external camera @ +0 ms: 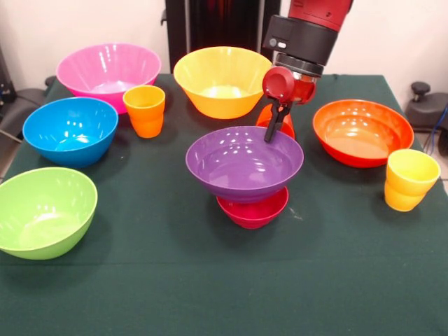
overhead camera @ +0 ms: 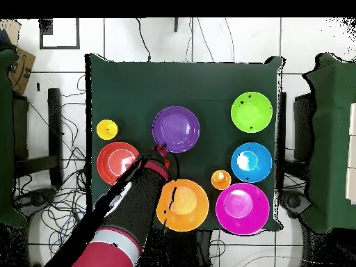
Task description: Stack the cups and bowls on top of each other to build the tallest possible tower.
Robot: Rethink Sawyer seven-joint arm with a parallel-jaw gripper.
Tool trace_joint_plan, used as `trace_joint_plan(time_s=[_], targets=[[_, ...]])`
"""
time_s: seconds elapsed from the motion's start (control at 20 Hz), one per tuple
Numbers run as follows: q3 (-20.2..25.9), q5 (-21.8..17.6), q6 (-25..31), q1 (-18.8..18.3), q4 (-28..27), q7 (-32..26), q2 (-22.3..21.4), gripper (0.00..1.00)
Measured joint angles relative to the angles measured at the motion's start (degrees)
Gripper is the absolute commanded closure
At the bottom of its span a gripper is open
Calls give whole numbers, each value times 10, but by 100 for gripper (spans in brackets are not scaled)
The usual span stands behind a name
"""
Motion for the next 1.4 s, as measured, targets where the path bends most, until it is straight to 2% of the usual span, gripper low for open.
trace_joint_plan(time_s=[1.4], targets=[[0,0,0,-3,-19,0,0,100]])
